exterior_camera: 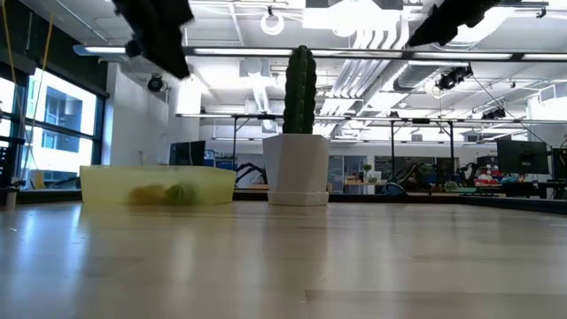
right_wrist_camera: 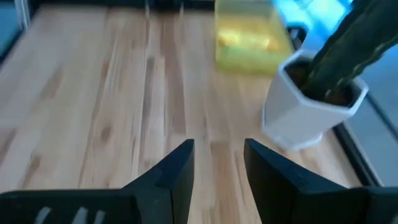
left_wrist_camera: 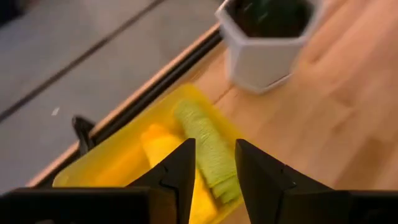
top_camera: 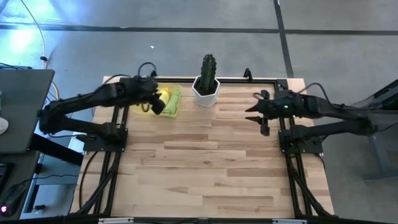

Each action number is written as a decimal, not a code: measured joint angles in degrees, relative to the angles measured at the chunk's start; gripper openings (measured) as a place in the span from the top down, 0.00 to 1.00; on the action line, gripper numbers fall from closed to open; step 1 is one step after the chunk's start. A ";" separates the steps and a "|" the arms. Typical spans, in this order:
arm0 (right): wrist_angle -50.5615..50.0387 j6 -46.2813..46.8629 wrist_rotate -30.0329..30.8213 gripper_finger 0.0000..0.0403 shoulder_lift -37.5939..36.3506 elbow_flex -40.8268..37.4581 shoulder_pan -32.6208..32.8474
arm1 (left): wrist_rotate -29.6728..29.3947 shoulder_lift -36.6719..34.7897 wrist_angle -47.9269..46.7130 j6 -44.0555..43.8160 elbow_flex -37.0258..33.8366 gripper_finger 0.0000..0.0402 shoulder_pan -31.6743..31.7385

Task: Roll microfiber towels into tight, uniform cylinder then place into a basket
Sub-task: Return to Home Position

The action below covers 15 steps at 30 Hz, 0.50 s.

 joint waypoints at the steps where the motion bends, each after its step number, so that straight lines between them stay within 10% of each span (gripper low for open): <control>1: 2.43 0.34 0.00 0.67 -1.88 -1.88 -0.21 | 0.00 -1.70 -0.02 0.23 0.00 0.75 -1.13; 15: 26.13 8.98 -0.02 0.67 -19.02 -27.48 -0.29 | -0.63 -18.70 -3.60 -4.56 -0.02 0.75 -20.63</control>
